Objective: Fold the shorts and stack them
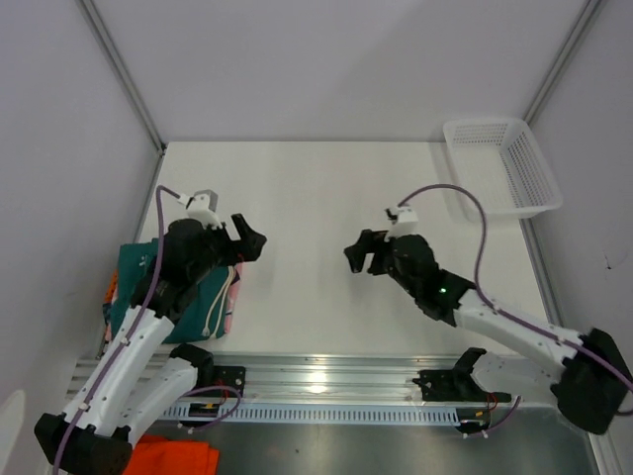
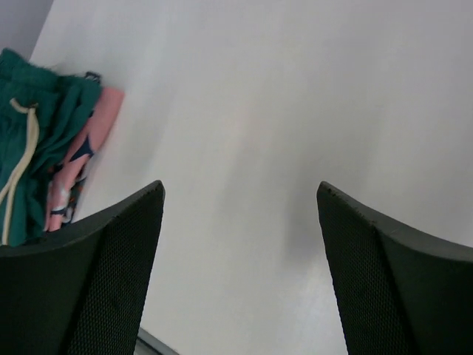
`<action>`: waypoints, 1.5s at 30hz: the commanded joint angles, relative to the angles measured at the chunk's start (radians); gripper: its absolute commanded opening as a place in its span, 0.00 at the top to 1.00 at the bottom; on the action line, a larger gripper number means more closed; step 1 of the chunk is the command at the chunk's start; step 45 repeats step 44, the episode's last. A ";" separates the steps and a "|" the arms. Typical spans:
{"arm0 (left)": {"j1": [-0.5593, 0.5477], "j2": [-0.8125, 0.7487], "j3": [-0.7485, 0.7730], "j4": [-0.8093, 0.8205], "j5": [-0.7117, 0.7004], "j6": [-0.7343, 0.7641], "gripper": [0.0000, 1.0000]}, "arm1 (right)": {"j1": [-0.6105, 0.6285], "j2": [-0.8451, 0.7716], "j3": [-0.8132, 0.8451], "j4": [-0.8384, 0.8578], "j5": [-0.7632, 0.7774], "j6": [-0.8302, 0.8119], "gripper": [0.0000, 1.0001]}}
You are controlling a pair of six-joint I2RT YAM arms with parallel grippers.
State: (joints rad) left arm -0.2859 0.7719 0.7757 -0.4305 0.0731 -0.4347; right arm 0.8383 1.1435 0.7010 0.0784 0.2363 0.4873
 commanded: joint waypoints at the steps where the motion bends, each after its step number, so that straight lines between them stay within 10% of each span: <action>1: -0.146 -0.046 -0.087 0.145 -0.133 -0.062 0.01 | -0.086 -0.274 -0.136 -0.028 0.086 -0.072 0.15; 5: -0.265 -0.098 -0.202 0.223 -0.220 -0.070 0.01 | -0.160 -0.540 -0.227 -0.127 0.107 -0.114 0.00; 18: -0.534 -0.082 -0.513 0.653 -0.346 -0.041 0.01 | -0.192 -0.747 -0.452 -0.163 0.204 -0.116 0.00; 31: -0.547 -0.499 -0.750 0.610 -0.360 -0.052 0.01 | -0.197 -0.886 -0.480 -0.200 0.207 -0.116 0.01; 45: -0.547 -0.410 -0.733 0.642 -0.355 -0.061 0.01 | -0.197 -0.880 -0.482 -0.200 0.190 -0.112 0.00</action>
